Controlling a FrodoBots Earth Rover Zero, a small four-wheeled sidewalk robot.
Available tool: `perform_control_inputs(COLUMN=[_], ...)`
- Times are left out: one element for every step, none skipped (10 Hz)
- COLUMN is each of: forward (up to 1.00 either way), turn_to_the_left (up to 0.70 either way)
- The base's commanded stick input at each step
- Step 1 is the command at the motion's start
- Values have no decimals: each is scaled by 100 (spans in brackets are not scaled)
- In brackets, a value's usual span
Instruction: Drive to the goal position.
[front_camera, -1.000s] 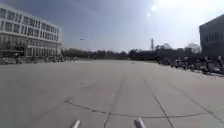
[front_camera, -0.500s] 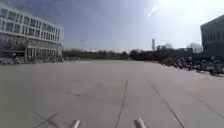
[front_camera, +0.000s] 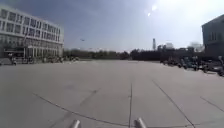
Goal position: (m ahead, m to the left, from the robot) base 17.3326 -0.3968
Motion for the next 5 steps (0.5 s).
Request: perform_control_inputs(forward=[100,100,100,100,100], turn_to_the_left=[27,20,0,0,0])
